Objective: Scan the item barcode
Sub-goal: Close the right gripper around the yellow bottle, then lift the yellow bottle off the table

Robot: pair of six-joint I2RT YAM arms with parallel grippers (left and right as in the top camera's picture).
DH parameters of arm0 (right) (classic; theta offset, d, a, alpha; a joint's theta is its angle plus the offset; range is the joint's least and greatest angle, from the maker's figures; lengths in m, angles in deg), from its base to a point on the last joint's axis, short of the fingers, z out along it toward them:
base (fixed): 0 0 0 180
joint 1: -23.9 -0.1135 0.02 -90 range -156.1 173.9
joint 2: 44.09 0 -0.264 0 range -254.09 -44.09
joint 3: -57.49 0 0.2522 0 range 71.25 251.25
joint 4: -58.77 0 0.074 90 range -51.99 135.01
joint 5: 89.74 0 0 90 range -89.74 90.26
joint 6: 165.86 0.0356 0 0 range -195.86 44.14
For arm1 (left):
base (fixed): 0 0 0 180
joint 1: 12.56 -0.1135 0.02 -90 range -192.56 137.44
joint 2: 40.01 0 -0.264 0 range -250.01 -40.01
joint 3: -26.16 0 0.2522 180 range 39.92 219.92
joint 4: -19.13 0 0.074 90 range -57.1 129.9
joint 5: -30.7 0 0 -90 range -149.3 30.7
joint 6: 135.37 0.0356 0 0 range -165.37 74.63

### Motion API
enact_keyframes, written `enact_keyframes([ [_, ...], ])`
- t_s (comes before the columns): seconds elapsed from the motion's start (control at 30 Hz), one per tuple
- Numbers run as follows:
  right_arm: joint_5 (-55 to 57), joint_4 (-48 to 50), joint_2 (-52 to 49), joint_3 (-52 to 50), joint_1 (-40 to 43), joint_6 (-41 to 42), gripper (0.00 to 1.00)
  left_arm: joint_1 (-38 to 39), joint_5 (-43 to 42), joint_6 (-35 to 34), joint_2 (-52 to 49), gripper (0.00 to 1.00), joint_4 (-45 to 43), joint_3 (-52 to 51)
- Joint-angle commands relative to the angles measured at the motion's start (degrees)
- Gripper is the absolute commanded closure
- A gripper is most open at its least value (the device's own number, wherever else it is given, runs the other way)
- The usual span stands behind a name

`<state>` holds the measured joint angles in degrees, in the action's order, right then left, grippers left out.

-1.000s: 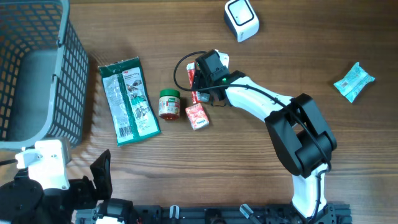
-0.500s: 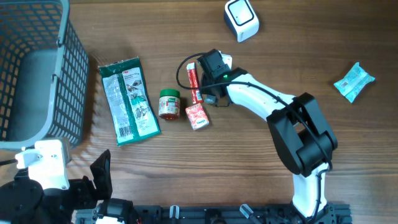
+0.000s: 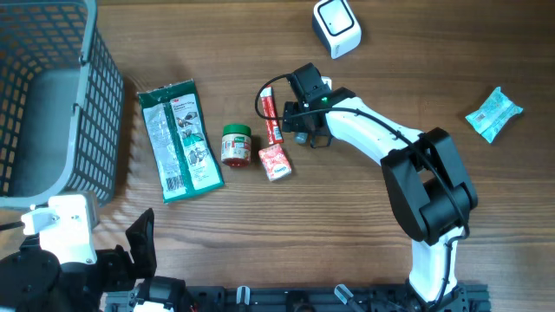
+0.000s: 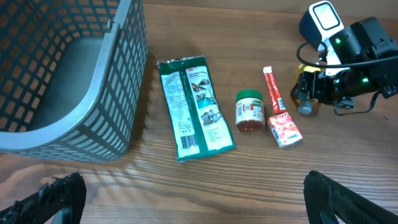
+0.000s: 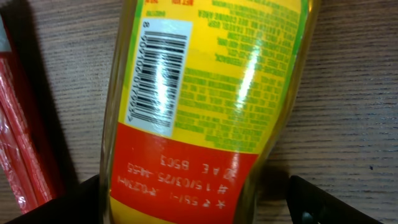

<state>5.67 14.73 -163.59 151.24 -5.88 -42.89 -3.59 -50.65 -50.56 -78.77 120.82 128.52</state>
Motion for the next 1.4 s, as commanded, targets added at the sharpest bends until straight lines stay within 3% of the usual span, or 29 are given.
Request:
enact_keyframes([
  [0.0, -0.7, -0.9, -0.1, -0.1, 0.0, -0.9, 0.07, -0.2, -0.5, 0.7, 0.0, 0.0, -0.1, 0.0],
  [0.47, 12.7, -3.4, -0.2, -0.1, -2.0, -1.4, 0.12, -0.2, -0.5, 0.7, 0.0, 0.0, -0.1, 0.0],
  [1.37, 8.8, 0.0, 0.6, 0.3, -1.7, -2.1, 0.51, -0.2, -0.5, 0.7, 0.0, 0.0, -0.1, 0.0],
])
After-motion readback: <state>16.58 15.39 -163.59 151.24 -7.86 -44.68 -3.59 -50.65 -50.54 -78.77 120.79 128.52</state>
